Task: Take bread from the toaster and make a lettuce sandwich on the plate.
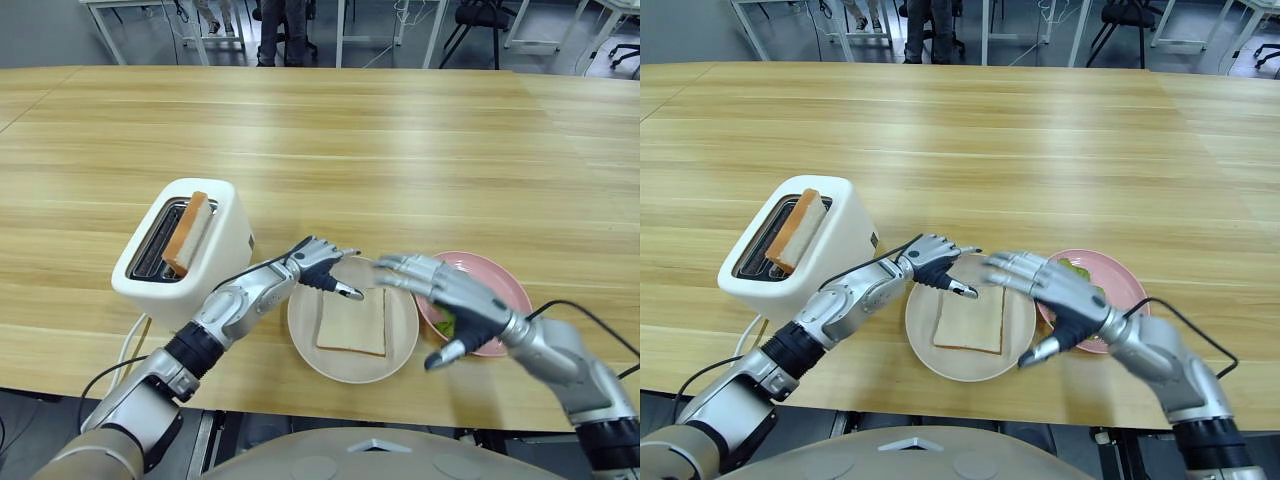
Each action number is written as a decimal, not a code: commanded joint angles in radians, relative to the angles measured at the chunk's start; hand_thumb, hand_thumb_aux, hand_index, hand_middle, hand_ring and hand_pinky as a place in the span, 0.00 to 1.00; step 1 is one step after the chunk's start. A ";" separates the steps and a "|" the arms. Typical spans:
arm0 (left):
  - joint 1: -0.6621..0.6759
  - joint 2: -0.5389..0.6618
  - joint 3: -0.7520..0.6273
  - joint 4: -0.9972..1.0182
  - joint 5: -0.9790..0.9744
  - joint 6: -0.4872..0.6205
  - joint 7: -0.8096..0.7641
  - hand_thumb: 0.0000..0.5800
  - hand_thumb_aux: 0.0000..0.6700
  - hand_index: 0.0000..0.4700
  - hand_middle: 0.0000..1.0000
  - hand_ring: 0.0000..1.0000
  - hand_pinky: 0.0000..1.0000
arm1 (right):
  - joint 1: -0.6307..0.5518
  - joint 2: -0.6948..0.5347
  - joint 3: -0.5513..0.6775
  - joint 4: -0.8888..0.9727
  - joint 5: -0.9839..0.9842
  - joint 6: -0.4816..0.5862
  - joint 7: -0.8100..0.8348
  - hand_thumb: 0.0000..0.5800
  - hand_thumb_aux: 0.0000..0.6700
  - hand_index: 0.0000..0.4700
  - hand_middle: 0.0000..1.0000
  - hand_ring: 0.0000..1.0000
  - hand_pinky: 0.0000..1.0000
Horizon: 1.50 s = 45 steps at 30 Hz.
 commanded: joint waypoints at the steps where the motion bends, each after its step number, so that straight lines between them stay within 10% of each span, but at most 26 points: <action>1: 0.059 0.015 0.030 -0.126 0.015 0.019 -0.013 0.00 0.00 0.00 0.00 0.00 0.00 | -0.039 -0.063 -0.133 0.076 -0.182 0.106 -0.118 0.00 0.00 0.00 0.00 0.00 0.00; 12: 0.276 0.065 0.148 -0.448 0.078 0.125 -0.052 0.00 0.00 0.00 0.00 0.00 0.00 | -0.287 -0.283 0.169 0.558 -0.746 0.329 -0.632 0.00 0.00 0.00 0.00 0.00 0.00; 24: 0.503 -0.020 0.460 -0.798 -0.120 0.131 0.048 0.00 0.00 0.00 0.00 0.00 0.00 | -0.417 -0.318 0.556 1.015 -0.853 0.361 -1.059 0.05 0.03 0.03 0.00 0.00 0.00; 25: 0.514 -0.025 0.500 -0.822 -0.147 0.132 0.051 0.00 0.00 0.00 0.00 0.00 0.00 | -0.422 -0.327 0.575 1.031 -0.854 0.362 -1.088 0.32 0.17 0.17 0.00 0.00 0.00; 30: 0.554 -0.032 0.624 -0.873 -0.219 0.130 0.051 0.00 0.00 0.00 0.00 0.00 0.00 | -0.430 -0.362 0.644 1.072 -0.849 0.354 -1.215 0.48 0.28 0.27 0.00 0.00 0.00; 31: 0.559 -0.033 0.636 -0.875 -0.220 0.127 0.052 0.00 0.00 0.00 0.00 0.00 0.00 | -0.434 -0.362 0.662 1.085 -0.853 0.361 -1.227 0.75 0.50 0.49 0.00 0.00 0.00; 34: 0.563 -0.042 0.660 -0.883 -0.234 0.126 0.052 0.00 0.00 0.00 0.00 0.00 0.00 | -0.447 -0.352 0.700 1.126 -0.843 0.370 -1.250 0.91 0.70 0.69 0.00 0.00 0.00; 35: 0.561 -0.043 0.663 -0.883 -0.237 0.125 0.050 0.00 0.00 0.00 0.00 0.00 0.00 | -0.450 -0.351 0.707 1.133 -0.836 0.371 -1.259 1.00 1.00 0.98 0.00 0.00 0.00; 45: 0.580 -0.045 0.700 -0.872 -0.234 0.108 0.052 0.00 0.00 0.00 0.00 0.00 0.00 | -0.484 -0.339 0.754 1.155 -0.777 0.353 -1.291 1.00 1.00 0.98 0.00 0.00 0.00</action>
